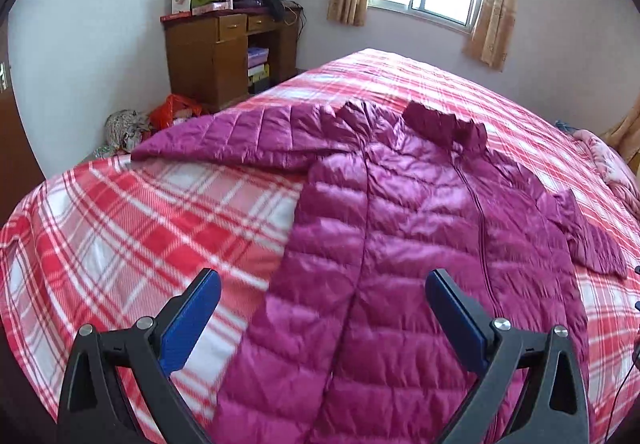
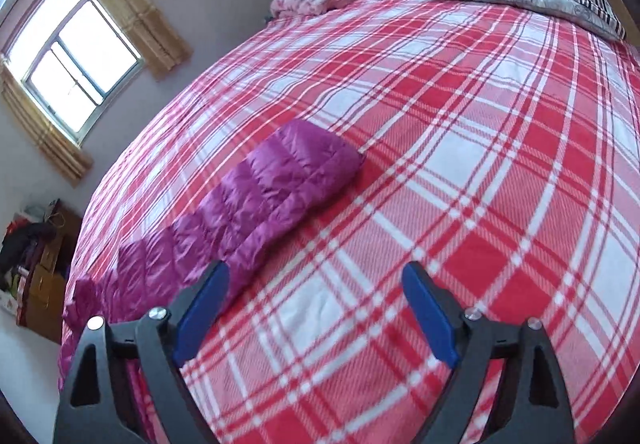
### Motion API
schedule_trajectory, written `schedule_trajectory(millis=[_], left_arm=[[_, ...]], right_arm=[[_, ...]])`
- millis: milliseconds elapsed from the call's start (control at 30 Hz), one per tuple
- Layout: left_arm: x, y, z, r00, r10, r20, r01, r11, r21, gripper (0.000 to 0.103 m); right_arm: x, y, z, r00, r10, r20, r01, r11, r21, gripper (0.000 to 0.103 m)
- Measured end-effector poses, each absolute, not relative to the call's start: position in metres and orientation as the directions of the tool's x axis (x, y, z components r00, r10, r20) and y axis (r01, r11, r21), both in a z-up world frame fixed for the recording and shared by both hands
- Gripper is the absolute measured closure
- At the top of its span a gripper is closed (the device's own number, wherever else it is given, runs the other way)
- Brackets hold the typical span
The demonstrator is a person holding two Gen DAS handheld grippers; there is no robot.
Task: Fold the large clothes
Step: 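Grasp the jacket sleeve cuff with the right gripper and lift it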
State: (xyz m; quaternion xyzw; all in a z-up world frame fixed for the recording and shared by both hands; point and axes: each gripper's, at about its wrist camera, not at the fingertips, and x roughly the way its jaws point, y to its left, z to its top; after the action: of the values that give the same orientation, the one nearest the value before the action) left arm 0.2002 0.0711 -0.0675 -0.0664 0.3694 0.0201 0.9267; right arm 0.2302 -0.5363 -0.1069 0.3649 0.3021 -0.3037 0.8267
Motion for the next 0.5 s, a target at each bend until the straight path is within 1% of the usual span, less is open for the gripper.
schedule_trajectory(millis=[100,167,267,333,367,400,433,467,500], left_arm=[[0.223,0.072,-0.060,0.739,0.008,-0.673,-0.094,0.991,-0.092,0.001],[0.236,0.072,-0.054,0.752,0.021,-0.658,-0.097,0.992,-0.079,0.001],[0.254,0.071,-0.053,0.754,0.020,-0.656,-0.095,0.992,-0.078,0.001],[0.265,0.070,-0.055,0.749,0.007,-0.662,-0.090,0.992,-0.092,0.001],[0.268,0.069,-0.057,0.747,-0.003,-0.665,-0.086,0.991,-0.101,0.001],[0.274,0.068,-0.060,0.741,-0.016,-0.671,-0.081,0.990,-0.113,0.001],[0.278,0.066,-0.063,0.736,-0.025,-0.676,-0.075,0.990,-0.119,0.001],[0.282,0.064,-0.066,0.728,-0.033,-0.685,-0.071,0.990,-0.124,0.001],[0.285,0.063,-0.069,0.721,-0.039,-0.692,-0.068,0.990,-0.127,0.001]], right_arm=[[0.251,-0.552,-0.118,0.614,-0.287,-0.735,0.757,0.476,0.447,0.012],[0.261,-0.558,-0.128,0.583,-0.291,-0.759,0.786,0.438,0.436,0.012],[0.272,-0.553,-0.127,0.554,-0.360,-0.750,0.811,0.436,0.390,0.012],[0.282,-0.551,-0.130,0.539,-0.372,-0.755,0.814,0.459,0.355,0.026],[0.287,-0.548,-0.133,0.516,-0.379,-0.769,0.821,0.474,0.317,0.043],[0.291,-0.547,-0.135,0.487,-0.397,-0.778,0.828,0.493,0.267,0.053],[0.296,-0.547,-0.136,0.480,-0.416,-0.772,0.825,0.514,0.236,0.055],[0.296,-0.545,-0.135,0.483,-0.423,-0.767,0.816,0.535,0.219,0.060],[0.295,-0.545,-0.135,0.490,-0.417,-0.765,0.810,0.543,0.222,0.068]])
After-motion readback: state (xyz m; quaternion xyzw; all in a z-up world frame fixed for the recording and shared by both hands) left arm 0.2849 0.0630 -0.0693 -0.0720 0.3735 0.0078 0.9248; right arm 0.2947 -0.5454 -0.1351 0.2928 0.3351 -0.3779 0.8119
